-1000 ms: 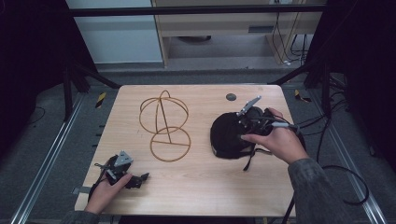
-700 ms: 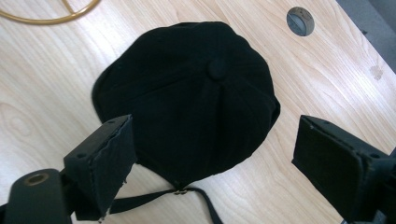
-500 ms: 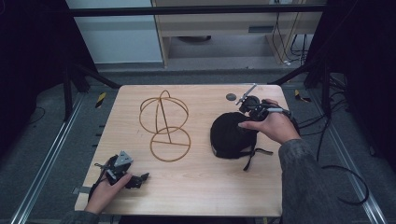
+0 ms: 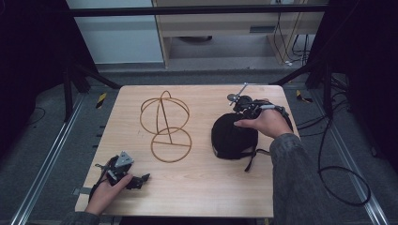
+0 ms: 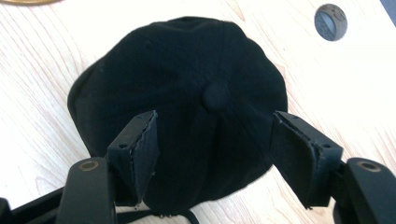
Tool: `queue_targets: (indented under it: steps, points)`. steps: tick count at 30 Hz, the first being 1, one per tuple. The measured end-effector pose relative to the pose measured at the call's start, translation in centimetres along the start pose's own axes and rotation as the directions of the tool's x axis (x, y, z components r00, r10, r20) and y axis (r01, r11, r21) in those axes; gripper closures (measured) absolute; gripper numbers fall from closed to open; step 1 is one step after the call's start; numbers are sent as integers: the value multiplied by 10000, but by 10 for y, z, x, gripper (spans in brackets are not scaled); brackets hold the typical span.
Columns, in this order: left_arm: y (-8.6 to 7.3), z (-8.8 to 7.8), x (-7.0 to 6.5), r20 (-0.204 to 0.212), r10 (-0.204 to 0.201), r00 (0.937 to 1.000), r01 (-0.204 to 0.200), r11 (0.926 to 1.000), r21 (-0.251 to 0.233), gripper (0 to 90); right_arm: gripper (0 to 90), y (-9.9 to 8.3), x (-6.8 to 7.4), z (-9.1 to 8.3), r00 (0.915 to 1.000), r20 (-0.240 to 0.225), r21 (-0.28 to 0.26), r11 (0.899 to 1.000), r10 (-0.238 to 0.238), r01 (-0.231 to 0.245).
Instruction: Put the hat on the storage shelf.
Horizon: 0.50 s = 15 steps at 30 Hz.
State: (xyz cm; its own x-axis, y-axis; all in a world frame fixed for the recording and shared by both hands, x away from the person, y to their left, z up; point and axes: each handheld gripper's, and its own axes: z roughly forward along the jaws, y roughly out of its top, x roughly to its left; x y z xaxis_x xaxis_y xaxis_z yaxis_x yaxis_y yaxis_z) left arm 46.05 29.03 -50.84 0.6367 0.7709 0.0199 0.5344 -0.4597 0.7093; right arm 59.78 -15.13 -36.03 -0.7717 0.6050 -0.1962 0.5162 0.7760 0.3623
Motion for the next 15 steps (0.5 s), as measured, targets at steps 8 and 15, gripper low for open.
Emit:
queue_targets:
  steps: [8,15]
  points:
    - [0,0,0,11,11,10000,-11,10000,-2,0,322,16,1,9,9996,-275,61,10000,-17,19]
    - [0,0,0,19,18,10000,-18,10000,0,0,362,21,0,19,9993,-368,473,9989,13,5]
